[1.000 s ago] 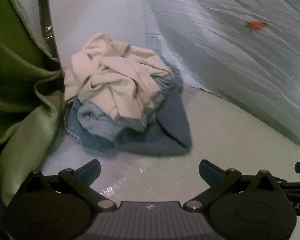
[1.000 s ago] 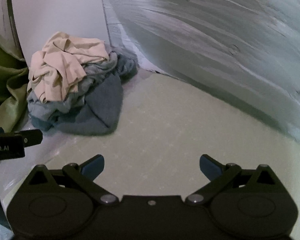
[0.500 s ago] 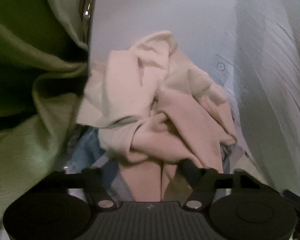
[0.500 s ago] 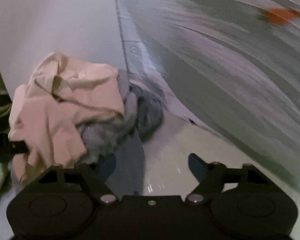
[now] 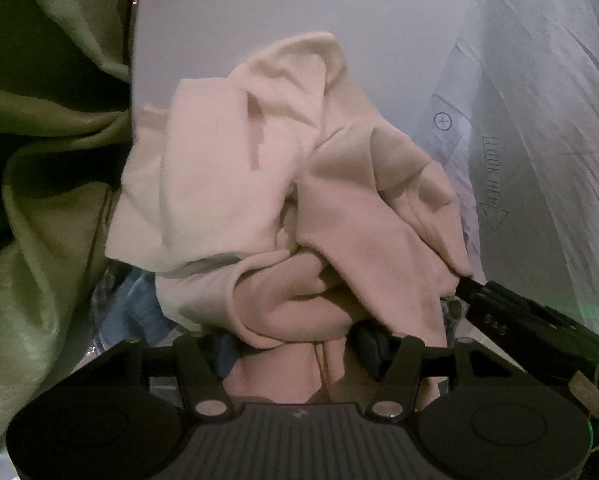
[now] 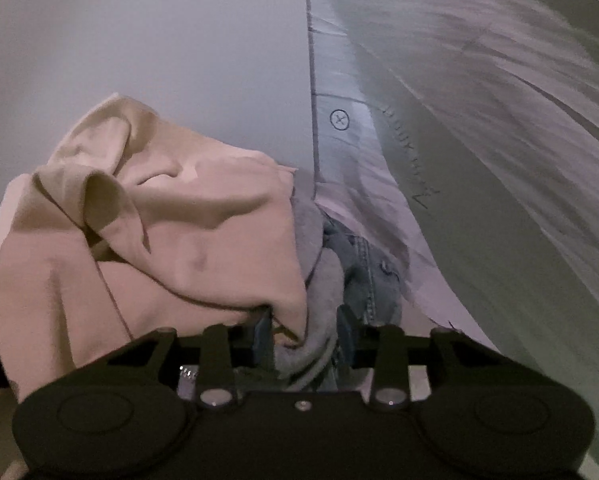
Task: Fold clothes
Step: 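Grasp the beige sweater on the clothes pile with both grippers, then pull the beige sweater off the pile onto the mat with both grippers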
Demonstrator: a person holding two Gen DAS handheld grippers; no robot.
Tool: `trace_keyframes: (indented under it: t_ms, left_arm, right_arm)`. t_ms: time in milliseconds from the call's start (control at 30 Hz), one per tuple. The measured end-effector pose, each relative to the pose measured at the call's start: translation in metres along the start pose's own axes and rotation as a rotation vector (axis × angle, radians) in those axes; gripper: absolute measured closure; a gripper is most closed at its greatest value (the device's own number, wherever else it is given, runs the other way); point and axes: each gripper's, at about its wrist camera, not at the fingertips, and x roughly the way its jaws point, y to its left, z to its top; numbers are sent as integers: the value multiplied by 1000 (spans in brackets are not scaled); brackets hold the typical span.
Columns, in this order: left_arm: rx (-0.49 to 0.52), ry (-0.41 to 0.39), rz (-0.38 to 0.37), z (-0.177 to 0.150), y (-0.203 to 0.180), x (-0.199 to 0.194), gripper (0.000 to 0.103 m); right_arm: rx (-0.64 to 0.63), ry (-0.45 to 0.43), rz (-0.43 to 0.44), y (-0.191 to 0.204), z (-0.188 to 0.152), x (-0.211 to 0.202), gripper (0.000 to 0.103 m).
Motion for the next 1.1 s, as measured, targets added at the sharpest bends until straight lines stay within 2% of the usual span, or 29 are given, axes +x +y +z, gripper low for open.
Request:
trace_keyframes:
  t_ms: [33,100,133,167,433,500,567,700,833,933,1100]
  left_arm:
    - [0,-2,1,0,-1,0,43]
    - [1,-5,2,0,-2,1,43]
    - [2,-7,3,-1,-3,2,43]
    - [3,-8,6,-1,-3,2,43]
    - [1,-5,3,-6,-1,-11,45]
    - [9,-7,2,-10,-1,-18,47]
    - [23,-9,0,-16,-1,-27,49]
    - [54,10,-41,-39,-1,-50,52]
    - [83,48,-74,-73,0,-76,53]
    - [106,77,-98,-98,0,-97,53]
    - [161,149,-117,-158,-6,-124,52]
  right_arm:
    - [-10,0,-3,1,0,2,61]
    - [-17,-6,6,3,-1,1,71]
    - [-16,-12,14,4,-2,0,88]
    - [-16,-18,21,5,-2,-2,94]
    - [18,-85,-15,-1,-14,-44,99]
    - [23,-109,-37,-3,-18,-65,103]
    - [28,-132,-94,-5,-27,-89,103]
    - [117,-133,-96,-18,-55,-137,103]
    - [151,-141,-189,-23,-100,-192,103]
    - [239,-116,-258,-44,-149,-241,103]
    - [308,23,-478,-102,-265,-339,103]
